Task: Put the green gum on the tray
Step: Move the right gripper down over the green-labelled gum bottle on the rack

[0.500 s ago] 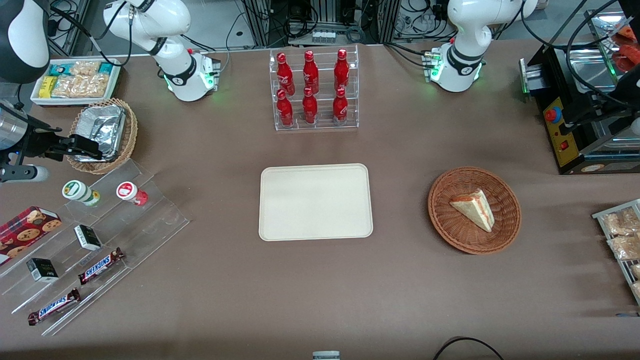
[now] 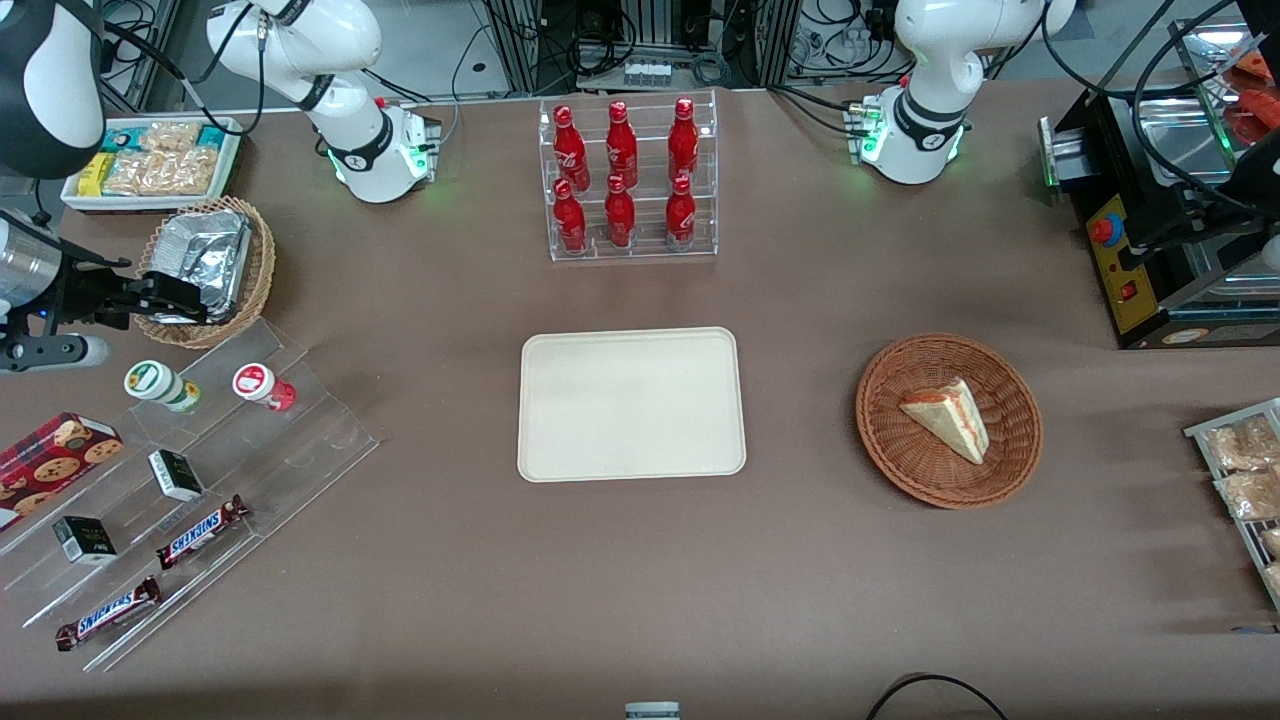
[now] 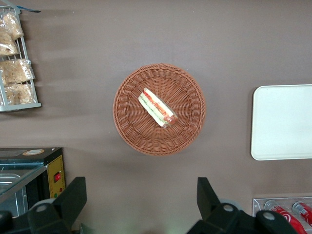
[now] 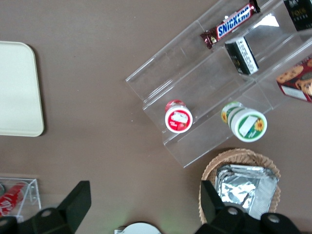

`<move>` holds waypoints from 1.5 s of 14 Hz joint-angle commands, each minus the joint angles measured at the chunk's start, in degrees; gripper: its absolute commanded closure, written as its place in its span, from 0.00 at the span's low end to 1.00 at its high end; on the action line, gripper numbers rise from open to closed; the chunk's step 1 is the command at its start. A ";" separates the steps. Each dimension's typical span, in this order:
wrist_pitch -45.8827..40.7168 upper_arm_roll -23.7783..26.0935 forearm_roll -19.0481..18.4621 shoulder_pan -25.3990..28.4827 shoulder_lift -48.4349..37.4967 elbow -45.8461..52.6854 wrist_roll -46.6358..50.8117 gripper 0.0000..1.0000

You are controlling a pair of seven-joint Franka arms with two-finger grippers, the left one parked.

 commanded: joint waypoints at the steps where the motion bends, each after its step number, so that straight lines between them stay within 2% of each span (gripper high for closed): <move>1: 5.08 -1.57 -0.92 -1.19 -0.02 -3.84 -9.09 0.00; 7: 15.55 -1.75 -0.92 -8.57 -0.55 -12.02 -39.67 0.00; 10: 19.77 -1.75 -0.92 -10.60 -0.11 -14.23 -49.36 0.00; 12: 22.32 -1.75 -0.40 -11.92 -0.37 -15.89 -52.80 0.00; 21: 34.63 -1.84 -0.31 -14.03 0.33 -23.10 -55.89 0.00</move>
